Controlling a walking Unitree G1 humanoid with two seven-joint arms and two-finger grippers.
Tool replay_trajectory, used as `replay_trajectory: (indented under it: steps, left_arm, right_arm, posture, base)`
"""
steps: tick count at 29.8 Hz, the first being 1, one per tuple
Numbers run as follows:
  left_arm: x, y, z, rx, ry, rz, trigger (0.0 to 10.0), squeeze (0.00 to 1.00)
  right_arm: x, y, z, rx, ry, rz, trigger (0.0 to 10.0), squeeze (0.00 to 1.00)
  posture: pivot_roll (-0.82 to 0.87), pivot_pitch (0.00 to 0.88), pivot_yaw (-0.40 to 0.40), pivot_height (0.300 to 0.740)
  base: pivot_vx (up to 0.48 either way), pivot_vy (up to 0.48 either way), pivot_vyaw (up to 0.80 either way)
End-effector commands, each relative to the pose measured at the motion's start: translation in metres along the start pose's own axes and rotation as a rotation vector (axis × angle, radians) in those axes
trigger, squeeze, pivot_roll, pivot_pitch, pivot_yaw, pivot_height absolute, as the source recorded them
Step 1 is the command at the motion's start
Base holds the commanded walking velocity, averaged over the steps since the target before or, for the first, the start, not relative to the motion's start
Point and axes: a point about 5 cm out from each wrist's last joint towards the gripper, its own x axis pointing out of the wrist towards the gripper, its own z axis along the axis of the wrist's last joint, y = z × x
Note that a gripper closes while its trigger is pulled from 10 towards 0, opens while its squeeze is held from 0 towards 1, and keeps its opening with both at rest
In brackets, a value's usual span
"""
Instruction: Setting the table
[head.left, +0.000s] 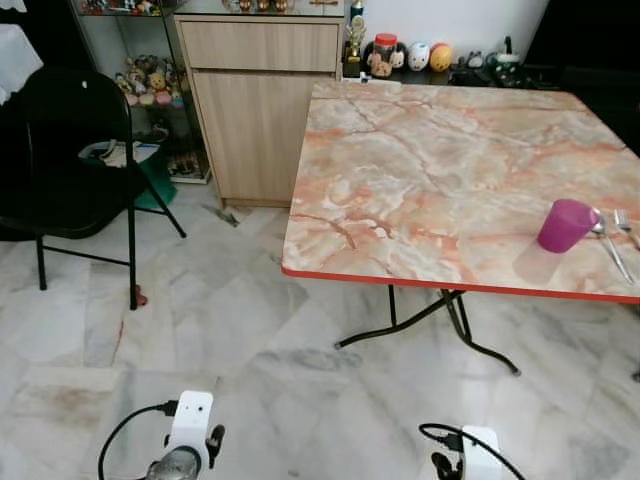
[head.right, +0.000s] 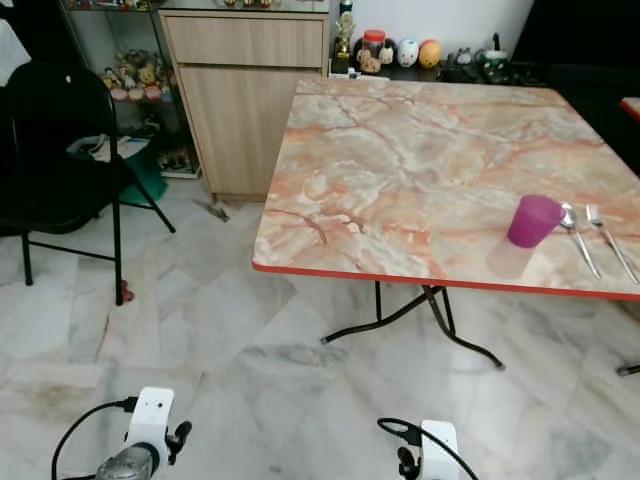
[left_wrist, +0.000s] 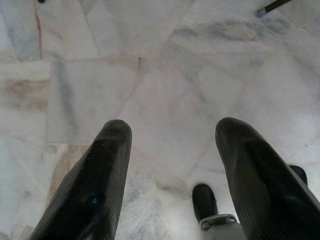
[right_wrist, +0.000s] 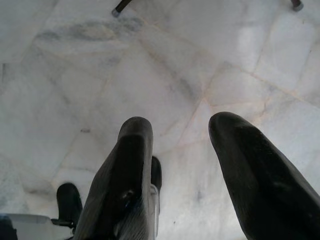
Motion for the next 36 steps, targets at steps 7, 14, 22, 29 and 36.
replay_trajectory:
  steps: [7,14,22,29,36]
  left_arm:
    - [-0.0002,-0.0001,-0.0033,-0.04,0.028,-0.021,10.0,0.0]
    - [0.0,-0.0016,-0.0026,-0.063,0.029,-0.053,10.0,0.0]
    - [-0.0001,-0.0011,-0.0032,-0.053,0.032,-0.056,10.0,0.0]
    - [-0.0002,-0.0014,-0.0035,-0.051,0.033,-0.058,10.0,0.0]
    - [-0.0002,-0.0025,-0.0036,-0.047,0.034,-0.063,10.0,0.0]
  right_arm:
    - [-0.0002,-0.0018,0.0002,0.0,-0.001,-0.003,10.0,0.0]
    - [-0.0003,-0.0016,-0.0016,0.013,0.014,-0.003,10.0,0.0]
    - [-0.0003,-0.0008,-0.0005,0.013,0.002,0.004,10.0,0.0]
    - [-0.0001,-0.0003,0.0002,0.016,-0.003,0.011,10.0,0.0]
    - [0.0,0.0001,0.0002,0.021,-0.001,0.02,10.0,0.0]
  posture:
    - [0.04,0.0,-0.017,0.74]
    - [0.04,0.0,-0.014,0.74]
    - [0.04,0.0,-0.014,0.74]
    - [0.04,0.0,-0.015,0.74]
    - [0.04,0.0,-0.016,0.74]
  base:
    - [0.0,0.0,0.0]
    - [0.0,0.0,-0.17]
    - [0.0,0.0,-0.28]
    - [0.0,0.0,0.0]
    - [0.0,0.0,0.0]
